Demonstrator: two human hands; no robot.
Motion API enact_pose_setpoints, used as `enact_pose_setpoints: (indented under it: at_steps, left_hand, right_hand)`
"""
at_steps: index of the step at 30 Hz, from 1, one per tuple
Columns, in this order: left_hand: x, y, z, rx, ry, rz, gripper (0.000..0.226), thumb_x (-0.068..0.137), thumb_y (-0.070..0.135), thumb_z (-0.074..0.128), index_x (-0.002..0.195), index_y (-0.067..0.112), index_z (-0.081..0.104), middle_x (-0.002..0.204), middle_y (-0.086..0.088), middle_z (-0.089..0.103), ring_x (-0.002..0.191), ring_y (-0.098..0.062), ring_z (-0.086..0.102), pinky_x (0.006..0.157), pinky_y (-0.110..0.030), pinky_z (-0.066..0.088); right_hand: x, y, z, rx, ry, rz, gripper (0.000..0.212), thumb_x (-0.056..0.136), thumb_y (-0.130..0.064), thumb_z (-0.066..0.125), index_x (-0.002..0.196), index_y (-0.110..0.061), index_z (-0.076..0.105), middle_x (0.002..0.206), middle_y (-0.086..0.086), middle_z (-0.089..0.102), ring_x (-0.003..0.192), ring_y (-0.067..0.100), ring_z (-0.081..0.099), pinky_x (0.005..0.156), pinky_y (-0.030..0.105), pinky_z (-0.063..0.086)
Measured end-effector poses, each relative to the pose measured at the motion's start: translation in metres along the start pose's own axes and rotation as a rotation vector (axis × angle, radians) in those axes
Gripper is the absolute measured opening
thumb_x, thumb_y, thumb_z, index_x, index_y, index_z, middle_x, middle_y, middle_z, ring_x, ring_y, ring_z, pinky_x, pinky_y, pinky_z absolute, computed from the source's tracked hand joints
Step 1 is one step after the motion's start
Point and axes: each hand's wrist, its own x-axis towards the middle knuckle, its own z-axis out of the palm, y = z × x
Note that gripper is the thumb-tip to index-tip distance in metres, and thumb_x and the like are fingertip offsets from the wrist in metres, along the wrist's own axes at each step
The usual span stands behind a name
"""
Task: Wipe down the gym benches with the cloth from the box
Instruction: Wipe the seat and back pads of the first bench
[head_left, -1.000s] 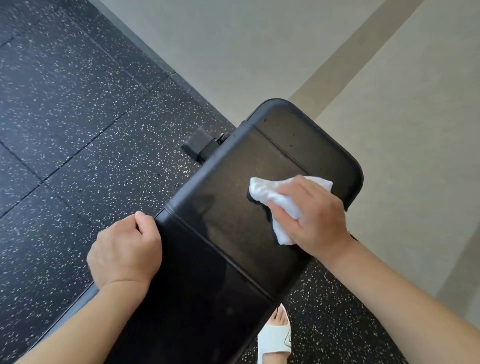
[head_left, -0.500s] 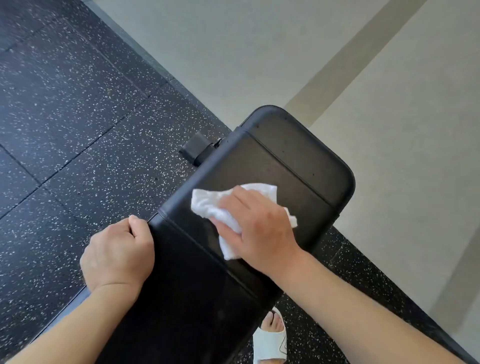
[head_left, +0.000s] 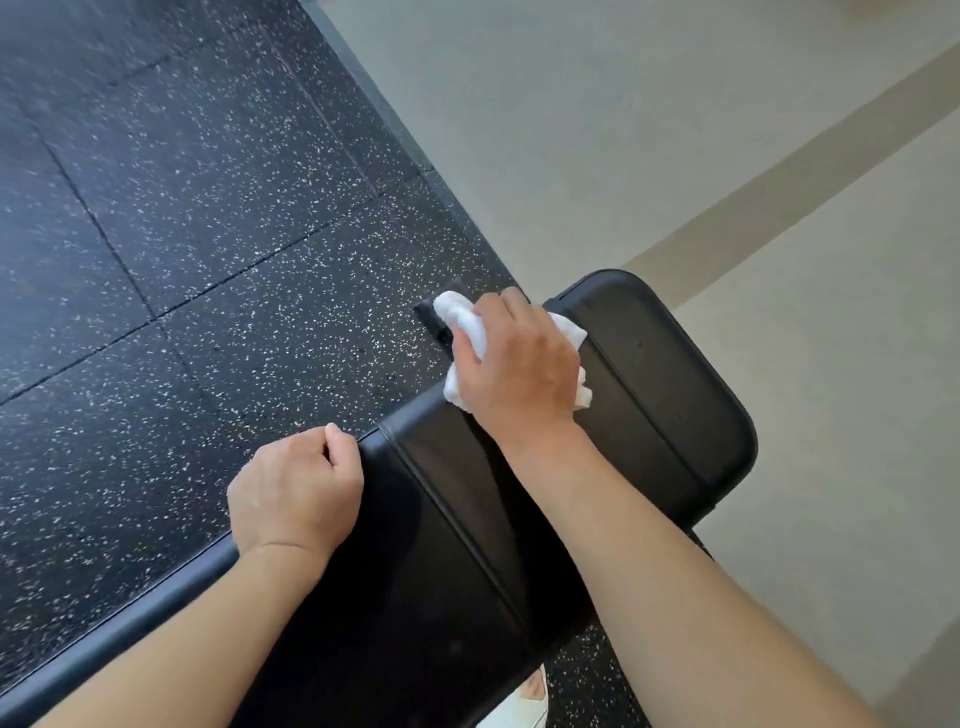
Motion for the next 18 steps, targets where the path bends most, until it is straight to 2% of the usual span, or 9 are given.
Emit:
enact_pose_setpoints:
  at_steps: [2,6,10,12,13,15,17,18]
  left_hand:
    - [0.0,0.001,-0.001,0.001,-0.002,-0.008,0.052,0.1,0.031,0.044,0.051,0.016,0.041,0.054,-0.002,0.046,0.059,-0.035,0.047,0.063,-0.039,0.038]
    - [-0.001,0.001,-0.001,0.005,-0.01,-0.016,0.051,0.096,0.036,0.038,0.051,0.013,0.047,0.052,-0.001,0.046,0.051,-0.027,0.04,0.058,-0.036,0.034]
    - [0.0,-0.002,0.0,0.022,-0.049,-0.036,0.05,0.098,0.03,0.044,0.051,0.013,0.047,0.052,-0.002,0.048,0.052,-0.028,0.043,0.056,-0.036,0.032]
    - [0.001,0.0,-0.002,0.035,-0.062,-0.021,0.049,0.098,0.03,0.045,0.051,0.015,0.045,0.051,0.003,0.043,0.053,-0.03,0.042,0.056,-0.035,0.031]
    - [0.0,-0.001,-0.002,0.042,-0.066,-0.013,0.049,0.098,0.031,0.043,0.051,0.016,0.044,0.051,0.005,0.041,0.052,-0.03,0.041,0.056,-0.035,0.031]
    - [-0.001,0.0,-0.004,0.027,-0.063,0.005,0.048,0.095,0.036,0.037,0.051,0.016,0.04,0.049,0.006,0.041,0.048,-0.028,0.04,0.054,-0.033,0.029]
    - [-0.001,-0.001,-0.005,0.013,-0.085,0.018,0.047,0.095,0.036,0.035,0.053,0.016,0.039,0.05,0.007,0.042,0.048,-0.027,0.041,0.054,-0.033,0.029]
    - [-0.001,-0.001,-0.005,0.012,-0.106,0.019,0.046,0.096,0.035,0.038,0.054,0.016,0.039,0.051,0.007,0.043,0.049,-0.026,0.042,0.054,-0.033,0.03]
  right_hand:
    - [0.018,-0.011,0.002,-0.063,-0.113,0.017,0.015,0.094,-0.031,0.061,0.09,-0.017,0.062,0.092,0.002,0.063,0.08,0.025,0.059,0.063,0.034,0.029]
    - [0.016,-0.036,0.009,-0.144,-0.321,-0.057,0.013,0.099,-0.033,0.055,0.096,-0.022,0.059,0.102,-0.001,0.062,0.081,0.019,0.05,0.067,0.032,0.029]
    - [-0.031,-0.058,-0.005,0.01,-0.284,-0.27,0.022,0.087,-0.04,0.07,0.08,-0.022,0.06,0.083,-0.003,0.06,0.071,0.017,0.057,0.06,0.028,0.029]
    - [-0.023,-0.042,-0.008,0.062,-0.316,-0.374,0.02,0.089,-0.04,0.058,0.084,-0.021,0.062,0.085,-0.002,0.059,0.074,0.02,0.058,0.058,0.03,0.039]
    - [-0.011,-0.029,-0.008,-0.003,-0.333,-0.398,0.025,0.091,-0.041,0.048,0.09,-0.022,0.063,0.09,-0.001,0.059,0.081,0.022,0.06,0.062,0.033,0.045]
    - [0.024,-0.002,-0.012,-0.149,-0.356,-0.257,0.03,0.094,-0.042,0.041,0.093,-0.022,0.064,0.094,0.0,0.059,0.087,0.027,0.062,0.064,0.034,0.042]
    - [0.055,0.017,-0.013,-0.266,-0.352,-0.056,0.028,0.097,-0.042,0.049,0.092,-0.019,0.065,0.095,0.003,0.06,0.089,0.03,0.064,0.066,0.035,0.033]
    - [0.064,0.017,-0.01,-0.322,-0.391,-0.019,0.027,0.097,-0.04,0.05,0.094,-0.019,0.066,0.097,0.003,0.061,0.091,0.03,0.064,0.067,0.035,0.032]
